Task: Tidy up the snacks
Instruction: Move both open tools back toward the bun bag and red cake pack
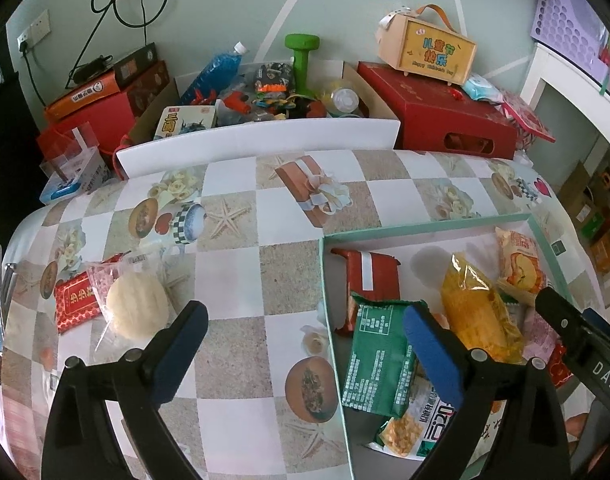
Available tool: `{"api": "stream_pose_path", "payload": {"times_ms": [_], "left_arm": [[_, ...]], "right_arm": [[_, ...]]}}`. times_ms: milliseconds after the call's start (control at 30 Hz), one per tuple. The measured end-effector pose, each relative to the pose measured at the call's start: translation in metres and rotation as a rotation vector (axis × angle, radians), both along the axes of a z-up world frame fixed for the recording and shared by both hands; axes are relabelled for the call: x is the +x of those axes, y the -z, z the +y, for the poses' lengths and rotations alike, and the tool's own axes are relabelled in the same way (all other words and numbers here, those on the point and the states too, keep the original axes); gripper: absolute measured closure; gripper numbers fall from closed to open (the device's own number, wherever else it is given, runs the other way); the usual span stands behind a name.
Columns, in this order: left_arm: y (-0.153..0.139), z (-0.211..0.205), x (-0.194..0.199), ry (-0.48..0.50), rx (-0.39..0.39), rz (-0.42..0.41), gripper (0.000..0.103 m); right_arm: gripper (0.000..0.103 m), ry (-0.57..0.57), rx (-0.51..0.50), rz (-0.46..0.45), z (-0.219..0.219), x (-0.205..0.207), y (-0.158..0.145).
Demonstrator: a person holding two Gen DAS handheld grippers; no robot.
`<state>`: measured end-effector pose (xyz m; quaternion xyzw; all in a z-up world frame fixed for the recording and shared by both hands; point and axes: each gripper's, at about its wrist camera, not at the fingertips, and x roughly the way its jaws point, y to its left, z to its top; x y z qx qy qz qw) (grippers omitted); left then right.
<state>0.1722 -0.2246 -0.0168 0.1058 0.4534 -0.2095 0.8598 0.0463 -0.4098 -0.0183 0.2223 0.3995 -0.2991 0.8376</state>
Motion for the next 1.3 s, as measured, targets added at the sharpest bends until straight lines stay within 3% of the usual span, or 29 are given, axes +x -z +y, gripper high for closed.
{"api": "stream_pose_path", "payload": {"times_ms": [400, 667, 1033, 1300], "left_arm": [[-0.009, 0.007, 0.001, 0.001, -0.031, 0.002, 0.005], [-0.013, 0.026, 0.014, -0.025, -0.031, 0.014, 0.005], [-0.031, 0.088, 0.033, -0.133, -0.031, -0.018, 0.005], [-0.039, 0.144, 0.047, -0.226, -0.084, -0.001, 0.005]], "right_arm": [[0.0, -0.008, -0.015, 0.023, 0.008, 0.005, -0.004], [0.0, -0.071, -0.02, 0.002, 0.031, 0.02, -0.015], [0.0, -0.211, -0.051, -0.006, 0.079, 0.05, -0.024], [0.0, -0.318, -0.072, -0.021, 0.121, 0.069, -0.03]]}}
